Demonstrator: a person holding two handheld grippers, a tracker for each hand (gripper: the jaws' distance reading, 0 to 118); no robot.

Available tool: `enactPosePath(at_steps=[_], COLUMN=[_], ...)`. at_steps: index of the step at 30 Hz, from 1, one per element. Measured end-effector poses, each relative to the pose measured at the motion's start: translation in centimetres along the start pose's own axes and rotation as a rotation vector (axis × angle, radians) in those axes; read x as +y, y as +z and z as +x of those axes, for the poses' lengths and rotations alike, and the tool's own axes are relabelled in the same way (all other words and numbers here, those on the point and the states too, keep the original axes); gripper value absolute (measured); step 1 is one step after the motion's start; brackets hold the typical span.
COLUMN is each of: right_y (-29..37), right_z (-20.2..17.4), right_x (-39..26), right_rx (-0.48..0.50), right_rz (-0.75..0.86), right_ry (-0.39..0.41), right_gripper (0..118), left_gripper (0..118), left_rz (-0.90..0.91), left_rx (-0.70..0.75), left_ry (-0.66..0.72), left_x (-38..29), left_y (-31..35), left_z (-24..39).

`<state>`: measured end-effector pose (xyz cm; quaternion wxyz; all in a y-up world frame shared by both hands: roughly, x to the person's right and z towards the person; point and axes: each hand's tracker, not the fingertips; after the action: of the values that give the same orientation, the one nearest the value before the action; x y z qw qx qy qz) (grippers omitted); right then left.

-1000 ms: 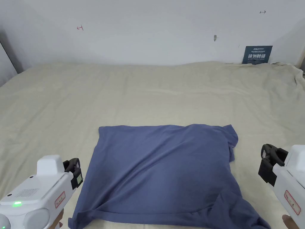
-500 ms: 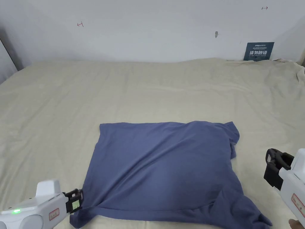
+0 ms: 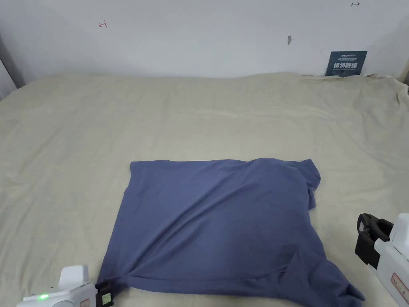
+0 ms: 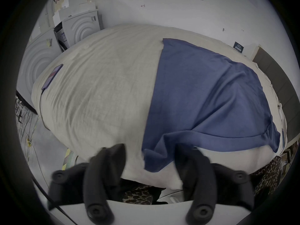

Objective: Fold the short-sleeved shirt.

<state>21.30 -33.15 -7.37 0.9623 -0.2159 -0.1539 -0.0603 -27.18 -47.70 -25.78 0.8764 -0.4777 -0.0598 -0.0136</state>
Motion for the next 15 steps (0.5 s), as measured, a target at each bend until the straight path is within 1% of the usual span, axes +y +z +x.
enactPosePath(at_steps=[1, 2, 3, 4, 9, 10, 11, 12, 14, 15], right_y=[-0.1, -0.1, -0.1, -0.2, -0.7, -1.1, -1.6, -2.3, -3.2, -3.8], right_z=[0.1, 0.1, 0.2, 0.3, 0.9, 1.3, 1.8, 2.1, 2.5, 2.7], right_x=[-0.1, -0.3, -0.4, -0.5, -1.8, -2.3, -3.0, -3.7, -5.2, -6.2], right_rx=[-0.002, -0.005, -0.006, -0.007, -0.015, -0.017, -0.016, -0.021, -0.032, -0.027], right_rz=[-0.006, -0.013, -0.02, -0.027, -0.101, -0.123, -0.178, -0.229, -0.283, -0.336], right_ry=[0.0, -0.002, -0.004, -0.007, -0.04, -0.049, -0.068, -0.075, -0.101, -0.106], right_gripper=[0, 0, 0, 0, 0, 2, 6, 16, 60, 76], left_gripper=[34, 21, 12, 5, 2, 1, 1, 1, 1, 1], left_rz=[-0.01, -0.027, -0.047, -0.049, -0.028, -0.025, -0.02, -0.009, 0.003, 0.011], left_rx=[-0.016, -0.031, -0.037, -0.033, -0.046, -0.048, -0.049, -0.055, -0.06, -0.061], left_ry=[-0.014, -0.027, -0.032, -0.035, -0.066, -0.069, -0.067, -0.063, -0.057, -0.056], left_x=[0.0, 0.0, 0.1, 0.1, 0.8, 1.0, 1.2, 1.5, 1.9, 2.0], left_y=[-0.2, -0.4, -0.6, -0.7, 0.1, 0.2, 0.5, 0.8, 1.2, 1.4], left_z=[0.2, 0.3, 0.6, 0.8, 0.9, 0.9, 0.9, 0.8, 0.7, 0.7])
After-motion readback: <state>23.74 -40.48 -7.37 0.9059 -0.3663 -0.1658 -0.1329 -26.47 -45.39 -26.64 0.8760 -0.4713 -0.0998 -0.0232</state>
